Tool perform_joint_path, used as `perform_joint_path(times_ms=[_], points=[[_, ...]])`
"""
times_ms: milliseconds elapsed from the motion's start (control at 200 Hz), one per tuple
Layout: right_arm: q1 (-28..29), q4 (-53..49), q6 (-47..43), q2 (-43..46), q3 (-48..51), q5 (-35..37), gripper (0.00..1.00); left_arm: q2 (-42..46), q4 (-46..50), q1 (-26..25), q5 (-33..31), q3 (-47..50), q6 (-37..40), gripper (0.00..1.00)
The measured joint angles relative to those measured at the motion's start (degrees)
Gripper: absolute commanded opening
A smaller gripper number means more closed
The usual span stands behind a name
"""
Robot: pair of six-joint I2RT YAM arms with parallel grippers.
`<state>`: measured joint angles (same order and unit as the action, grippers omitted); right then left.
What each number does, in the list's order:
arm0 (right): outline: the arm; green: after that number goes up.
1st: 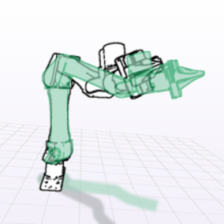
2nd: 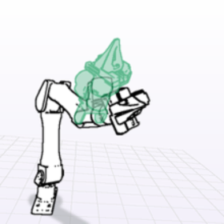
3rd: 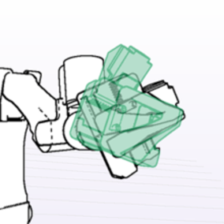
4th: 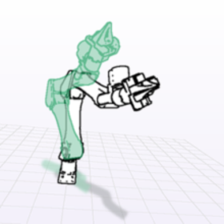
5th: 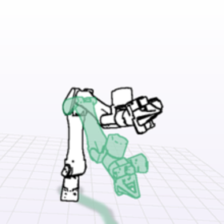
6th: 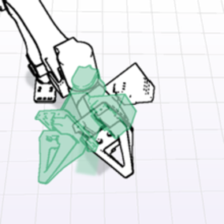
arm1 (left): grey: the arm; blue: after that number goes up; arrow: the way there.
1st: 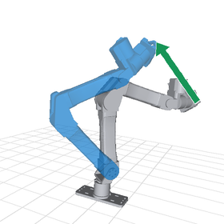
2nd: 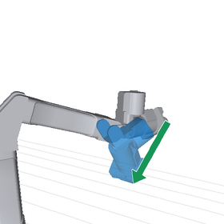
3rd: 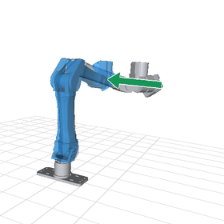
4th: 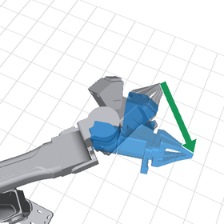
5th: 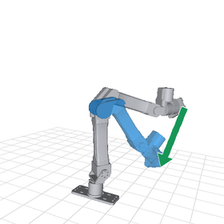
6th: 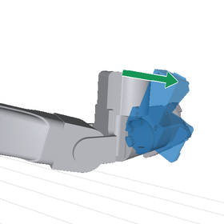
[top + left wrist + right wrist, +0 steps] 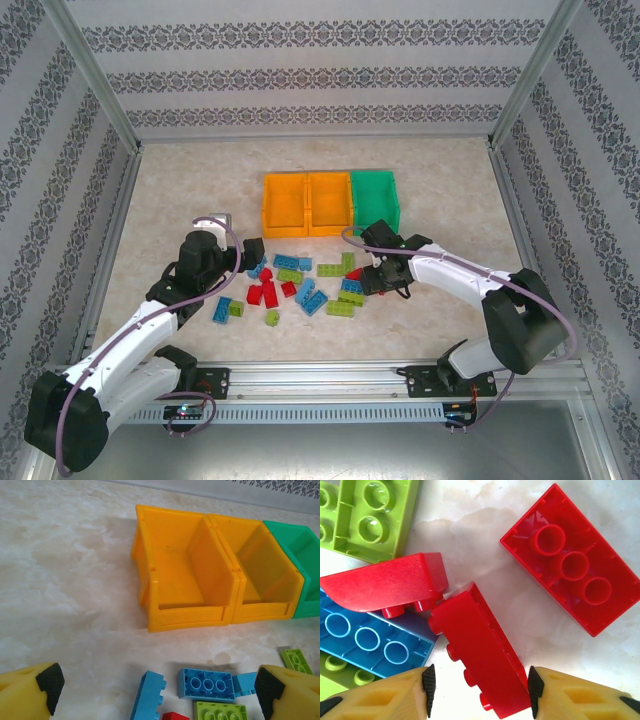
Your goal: Sort the legos into containers by color
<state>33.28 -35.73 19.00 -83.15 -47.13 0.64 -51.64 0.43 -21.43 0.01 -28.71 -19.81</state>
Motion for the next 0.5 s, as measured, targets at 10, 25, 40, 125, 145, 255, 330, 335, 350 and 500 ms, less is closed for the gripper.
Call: perform_joint_path(times_ms=[10, 25, 40, 125, 145, 255, 330, 335, 350, 500], points=[[0.0, 0.0, -0.1, 0.0, 0.0, 0.0, 0.5, 0.0, 0.0, 0.0, 0.0, 0.0, 0.0, 1.0], [0.0, -0.1, 0.0, 0.0, 0.0, 0.0, 0.49, 0.0, 0.0, 0.0, 0.0, 0.0, 0.0, 1.0], [0.0, -0.1, 0.0, 0.0, 0.0, 0.0, 0.49, 0.0, 0.0, 0.0, 0.0, 0.0, 0.0, 1.0], [0.0, -0.3, 0.0, 0.0, 0.0, 0.0, 0.48, 0.0, 0.0, 0.0, 0.0, 0.1, 0.0, 1.0], [0.0, -0.4, 0.0, 0.0, 0.0, 0.0, 0.47, 0.0, 0.0, 0.0, 0.0, 0.1, 0.0, 1.0], [0.3, -0.7, 0.0, -0.3, 0.0, 0.0, 0.48, 0.0, 0.0, 0.0, 0.0, 0.1, 0.0, 1.0], [0.4, -1.0, 0.2, -0.7, 0.0, 0.0, 0.48, 0.0, 0.0, 0.0, 0.0, 0.1, 0.0, 1.0], [0.4, -1.0, 0.2, -0.7, 0.0, 0.0, 0.47, 0.0, 0.0, 0.0, 0.0, 0.1, 0.0, 1.0], [0.4, -1.0, 0.2, -0.8, 0.0, 0.0, 0.48, 0.0, 0.0, 0.0, 0.0, 0.1, 0.0, 1.0], [0.4, -1.0, 0.2, -2.3, 0.0, 0.0, 0.47, 0.0, 0.0, 0.0, 0.0, 0.1, 0.0, 1.0]])
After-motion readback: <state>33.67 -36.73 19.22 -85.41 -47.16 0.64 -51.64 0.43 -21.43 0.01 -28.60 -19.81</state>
